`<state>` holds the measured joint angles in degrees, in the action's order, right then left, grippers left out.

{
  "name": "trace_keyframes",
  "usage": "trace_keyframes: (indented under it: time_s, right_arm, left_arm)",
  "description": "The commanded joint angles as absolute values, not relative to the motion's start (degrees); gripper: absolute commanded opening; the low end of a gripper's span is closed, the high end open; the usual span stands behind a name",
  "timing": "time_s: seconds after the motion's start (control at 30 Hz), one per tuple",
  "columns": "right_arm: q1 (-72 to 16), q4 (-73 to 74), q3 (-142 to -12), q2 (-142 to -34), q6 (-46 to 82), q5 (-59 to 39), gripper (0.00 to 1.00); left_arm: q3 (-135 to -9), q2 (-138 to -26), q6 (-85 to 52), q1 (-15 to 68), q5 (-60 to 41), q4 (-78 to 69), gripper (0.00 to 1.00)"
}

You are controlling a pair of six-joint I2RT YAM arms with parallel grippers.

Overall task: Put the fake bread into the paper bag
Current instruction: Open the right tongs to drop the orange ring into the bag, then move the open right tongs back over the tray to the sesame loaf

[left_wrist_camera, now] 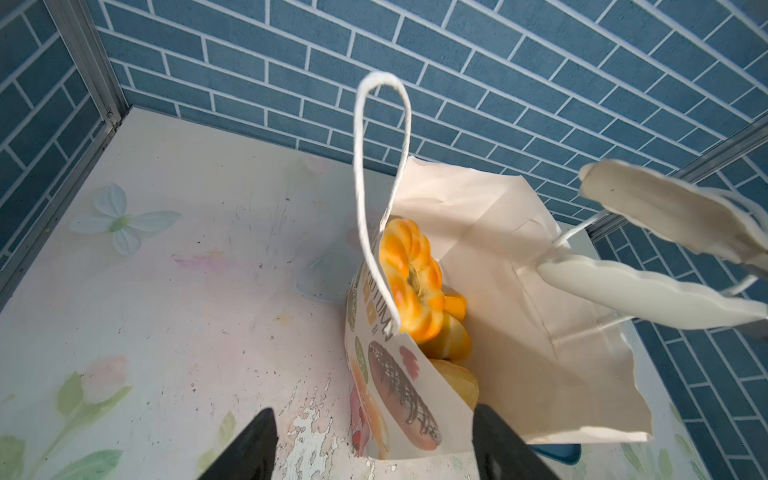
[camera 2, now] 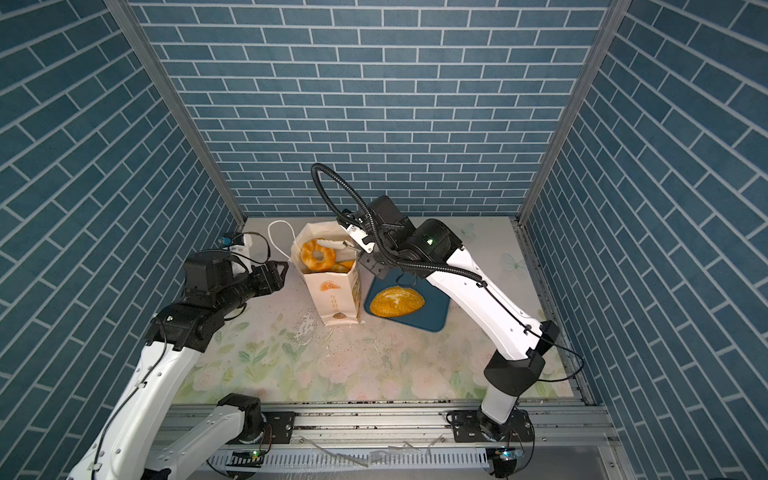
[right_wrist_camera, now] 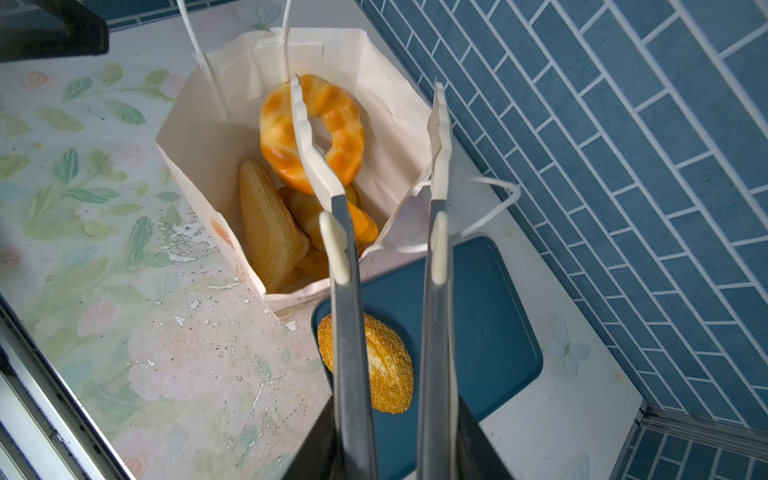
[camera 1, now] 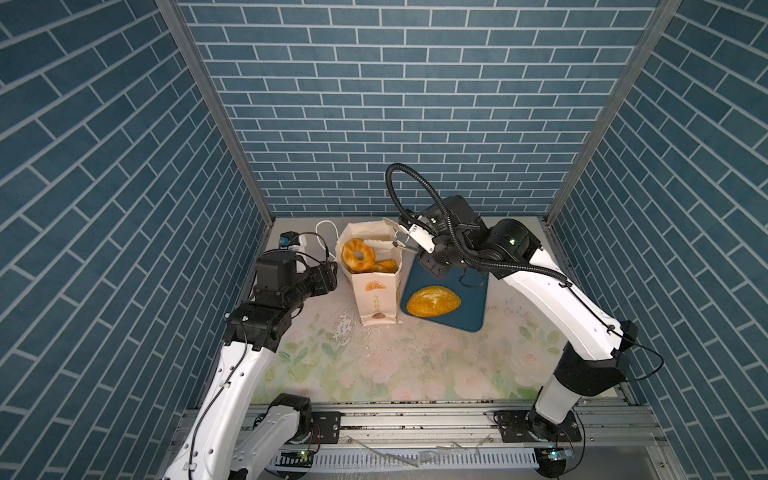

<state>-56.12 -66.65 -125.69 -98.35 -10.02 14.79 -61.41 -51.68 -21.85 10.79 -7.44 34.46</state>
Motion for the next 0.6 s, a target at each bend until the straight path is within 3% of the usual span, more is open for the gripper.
trace_keyframes:
  time_s: [0.0, 0.2, 0.37, 0.57]
  right_arm:
    - [-56.4, -64.4, -129.2, -95.5, -11.0, 17.0, 0.38]
    - [-55.6, -64.1, -126.4, -88.5, -10.9, 20.9, 0.38]
    - [-51.3, -64.9, -116.0, -79.8, -7.9, 23.7, 0.38]
    - [-43.6, -66.1, -101.2, -70.3, -2.6, 19.9, 0.38]
  left_arm:
    - [-61.8, -51.0, -21.5, 10.8, -7.9, 35.4, 0.76]
    - [-62.2, -49.8, -21.9, 10.9, -8.1, 36.3, 0.76]
    - [-62.0, -49.7, -21.8, 10.9, -8.2, 36.7, 0.76]
    - [-63.0, -51.2, -21.5, 10.9, -8.7, 36.4, 0.76]
